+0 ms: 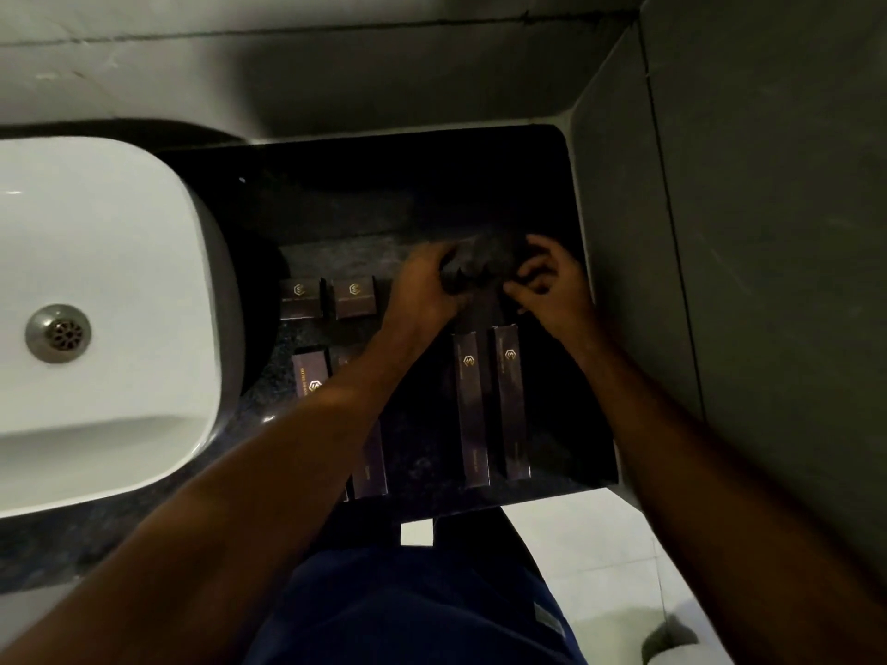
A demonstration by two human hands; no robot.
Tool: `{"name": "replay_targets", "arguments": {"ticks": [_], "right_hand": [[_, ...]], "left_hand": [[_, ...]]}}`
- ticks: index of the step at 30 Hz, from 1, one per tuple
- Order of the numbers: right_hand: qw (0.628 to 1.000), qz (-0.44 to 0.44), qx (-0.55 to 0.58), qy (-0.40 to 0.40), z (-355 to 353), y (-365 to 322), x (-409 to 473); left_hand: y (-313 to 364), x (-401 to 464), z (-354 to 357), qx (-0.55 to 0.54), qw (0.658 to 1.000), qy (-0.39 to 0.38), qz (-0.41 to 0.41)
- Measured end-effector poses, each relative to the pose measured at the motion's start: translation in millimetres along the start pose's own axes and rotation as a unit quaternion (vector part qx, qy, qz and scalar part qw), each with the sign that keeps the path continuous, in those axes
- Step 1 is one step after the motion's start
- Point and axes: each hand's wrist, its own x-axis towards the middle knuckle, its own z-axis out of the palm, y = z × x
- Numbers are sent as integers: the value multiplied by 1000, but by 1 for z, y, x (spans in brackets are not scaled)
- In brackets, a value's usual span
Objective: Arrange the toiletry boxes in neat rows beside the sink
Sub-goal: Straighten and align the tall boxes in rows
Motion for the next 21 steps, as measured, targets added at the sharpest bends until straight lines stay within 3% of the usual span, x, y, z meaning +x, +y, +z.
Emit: {"name": "replay_targets", "arguments": {"ticks": [2, 4, 9, 13, 21], "right_hand": [[995, 39, 57, 76, -6, 14, -32], [992, 74, 24, 95, -4, 30, -71], [988, 99, -115, 19, 22, 50, -145], [982, 60, -180, -3, 26, 47, -149], [983, 55, -177, -21, 26, 41, -144]], "left_hand": [[-2, -26, 1, -39, 998, 43, -26], [-5, -63, 8, -77, 992, 81, -62], [-10, -128, 36, -113, 979, 52, -160], [-10, -140, 46, -92, 984, 53, -141], [-12, -129, 44, -54, 988, 42, -135]]}}
